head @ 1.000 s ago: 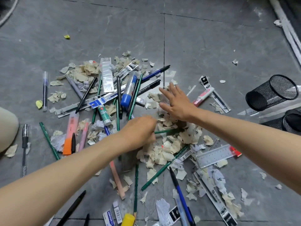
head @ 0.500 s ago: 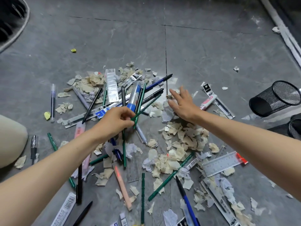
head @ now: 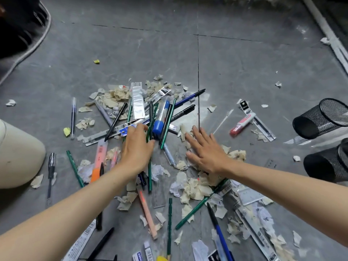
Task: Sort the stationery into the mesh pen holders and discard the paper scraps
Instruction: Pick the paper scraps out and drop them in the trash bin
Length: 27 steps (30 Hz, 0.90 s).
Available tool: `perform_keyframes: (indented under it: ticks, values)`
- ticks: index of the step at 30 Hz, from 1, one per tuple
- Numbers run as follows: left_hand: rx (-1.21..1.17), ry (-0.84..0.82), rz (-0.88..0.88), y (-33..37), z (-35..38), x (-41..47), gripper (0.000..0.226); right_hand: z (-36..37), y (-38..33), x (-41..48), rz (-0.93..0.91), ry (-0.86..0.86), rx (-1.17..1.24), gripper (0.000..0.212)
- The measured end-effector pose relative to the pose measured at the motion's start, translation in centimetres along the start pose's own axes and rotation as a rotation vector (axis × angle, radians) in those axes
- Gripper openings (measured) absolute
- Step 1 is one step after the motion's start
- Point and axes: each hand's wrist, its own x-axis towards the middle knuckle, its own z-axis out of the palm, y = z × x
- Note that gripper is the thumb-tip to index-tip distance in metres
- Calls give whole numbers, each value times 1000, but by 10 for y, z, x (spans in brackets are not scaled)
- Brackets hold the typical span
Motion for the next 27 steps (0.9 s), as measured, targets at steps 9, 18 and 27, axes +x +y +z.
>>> perform_keyframes:
  ticks: [9, 18, 27]
  values:
    - [7, -383, 601, 14, 41, -60, 55, 7, 5, -54, -75, -101, -50, 63]
    - [177, -580, 672, -15, 49, -76, 100, -1, 10, -82, 23, 107, 139, 66]
    - [242, -406, 601, 20, 91, -79, 77, -18, 44, -102, 510, 257, 510, 56]
